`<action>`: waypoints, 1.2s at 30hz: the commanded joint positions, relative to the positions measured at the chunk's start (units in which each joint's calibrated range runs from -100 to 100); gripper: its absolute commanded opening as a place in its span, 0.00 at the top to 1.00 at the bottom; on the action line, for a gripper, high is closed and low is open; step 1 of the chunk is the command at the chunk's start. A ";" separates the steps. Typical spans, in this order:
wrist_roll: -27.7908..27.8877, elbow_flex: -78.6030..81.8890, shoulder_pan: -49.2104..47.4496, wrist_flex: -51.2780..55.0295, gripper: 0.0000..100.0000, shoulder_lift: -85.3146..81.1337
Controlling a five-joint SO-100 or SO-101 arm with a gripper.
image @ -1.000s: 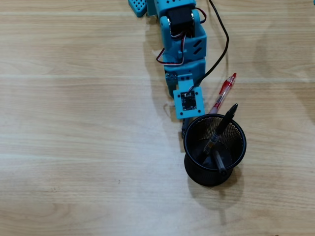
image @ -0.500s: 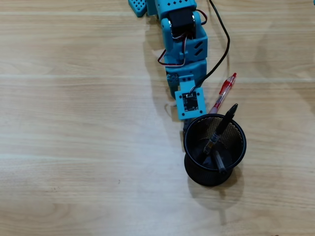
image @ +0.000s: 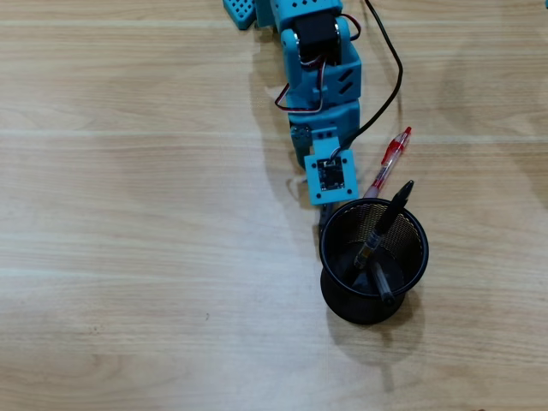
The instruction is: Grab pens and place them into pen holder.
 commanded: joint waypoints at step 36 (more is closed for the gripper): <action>0.24 11.06 -3.39 0.12 0.88 -16.05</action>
